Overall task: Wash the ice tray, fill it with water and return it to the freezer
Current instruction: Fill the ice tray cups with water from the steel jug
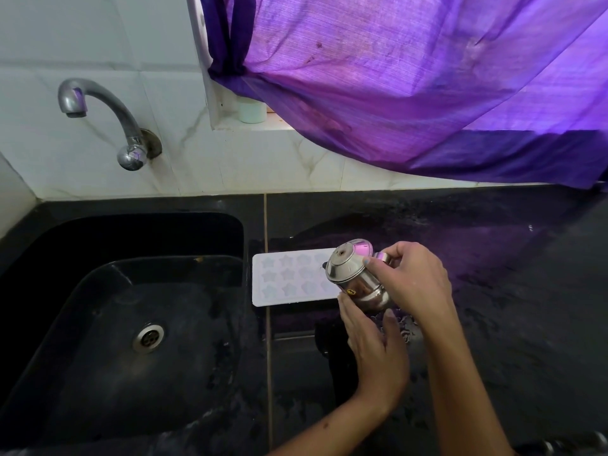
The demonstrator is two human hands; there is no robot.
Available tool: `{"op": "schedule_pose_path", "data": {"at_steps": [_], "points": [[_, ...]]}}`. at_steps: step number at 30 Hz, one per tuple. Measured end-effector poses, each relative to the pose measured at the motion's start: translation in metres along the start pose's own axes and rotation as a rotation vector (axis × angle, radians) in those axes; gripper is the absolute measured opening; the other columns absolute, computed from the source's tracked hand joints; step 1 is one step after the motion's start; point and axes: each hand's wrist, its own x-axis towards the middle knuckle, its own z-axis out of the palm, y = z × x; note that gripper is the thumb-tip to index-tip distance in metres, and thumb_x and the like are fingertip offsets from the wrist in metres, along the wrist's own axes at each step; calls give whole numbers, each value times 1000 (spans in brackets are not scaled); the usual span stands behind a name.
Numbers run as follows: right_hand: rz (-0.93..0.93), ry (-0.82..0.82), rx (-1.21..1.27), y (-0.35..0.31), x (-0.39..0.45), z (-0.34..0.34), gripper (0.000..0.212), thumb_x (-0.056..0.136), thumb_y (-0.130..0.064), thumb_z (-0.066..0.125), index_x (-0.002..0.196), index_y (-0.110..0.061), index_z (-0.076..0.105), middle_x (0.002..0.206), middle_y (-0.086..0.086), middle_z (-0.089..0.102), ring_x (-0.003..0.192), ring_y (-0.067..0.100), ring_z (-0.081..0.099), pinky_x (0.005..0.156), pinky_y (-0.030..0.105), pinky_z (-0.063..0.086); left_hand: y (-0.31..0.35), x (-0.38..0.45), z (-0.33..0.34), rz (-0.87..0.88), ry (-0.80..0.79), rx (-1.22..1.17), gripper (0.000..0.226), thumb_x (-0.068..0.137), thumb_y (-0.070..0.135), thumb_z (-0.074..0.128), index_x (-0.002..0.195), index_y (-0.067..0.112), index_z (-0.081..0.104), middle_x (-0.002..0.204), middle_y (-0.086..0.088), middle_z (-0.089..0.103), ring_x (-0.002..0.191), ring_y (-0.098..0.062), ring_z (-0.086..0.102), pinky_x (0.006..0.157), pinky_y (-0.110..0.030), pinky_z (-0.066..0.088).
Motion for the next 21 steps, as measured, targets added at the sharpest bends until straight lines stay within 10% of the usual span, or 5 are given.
{"op": "schedule_pose_path", "data": {"at_steps": [12, 21], "points": [[1, 5, 6, -1, -2, -2, 20, 84, -39, 64, 72, -23, 61, 77, -8, 63, 82, 21, 60, 68, 33, 44, 0, 0, 0, 12, -8, 9, 73, 99, 21, 44, 151, 15, -6, 160, 2, -3, 147, -12, 5, 119, -41, 12], [58, 14, 252, 6, 4, -7, 19, 79, -38, 70, 70, -22, 66, 73, -3, 69, 79, 21, 66, 76, 46, 56, -1, -1, -5, 80, 28, 32, 78, 87, 44, 36, 152, 26, -5, 159, 13, -5, 146, -5, 1, 119, -43, 13]]}}
